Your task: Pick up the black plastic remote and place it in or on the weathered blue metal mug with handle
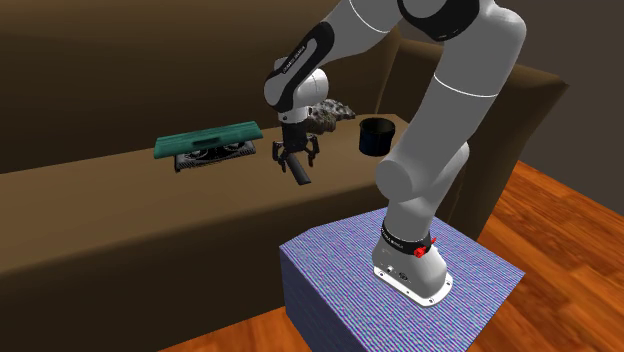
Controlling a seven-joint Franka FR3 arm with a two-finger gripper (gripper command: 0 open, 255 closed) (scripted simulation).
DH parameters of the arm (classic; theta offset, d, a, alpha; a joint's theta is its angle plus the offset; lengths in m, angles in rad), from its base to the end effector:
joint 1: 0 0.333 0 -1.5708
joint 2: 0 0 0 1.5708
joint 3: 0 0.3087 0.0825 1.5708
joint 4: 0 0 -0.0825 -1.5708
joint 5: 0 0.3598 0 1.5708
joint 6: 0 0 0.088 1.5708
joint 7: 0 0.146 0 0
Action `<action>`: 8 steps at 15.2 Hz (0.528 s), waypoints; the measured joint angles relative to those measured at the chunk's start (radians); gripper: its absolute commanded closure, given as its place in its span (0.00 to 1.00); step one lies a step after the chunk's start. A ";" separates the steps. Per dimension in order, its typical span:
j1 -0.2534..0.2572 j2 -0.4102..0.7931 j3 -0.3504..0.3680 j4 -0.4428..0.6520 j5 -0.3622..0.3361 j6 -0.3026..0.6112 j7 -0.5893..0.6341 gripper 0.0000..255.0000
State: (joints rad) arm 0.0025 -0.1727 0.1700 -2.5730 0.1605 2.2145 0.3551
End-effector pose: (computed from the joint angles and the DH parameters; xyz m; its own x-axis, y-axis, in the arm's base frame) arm 0.3849 0.0749 0.2812 0.9363 -0.2850 -0.2051 -0.2928 -0.9561 -0.0081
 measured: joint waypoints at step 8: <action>-0.004 -0.007 -0.004 0.004 -0.004 -0.004 0.001 1.00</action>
State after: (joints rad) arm -0.0010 -0.1793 0.1657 -2.5687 0.1569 2.2101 0.3558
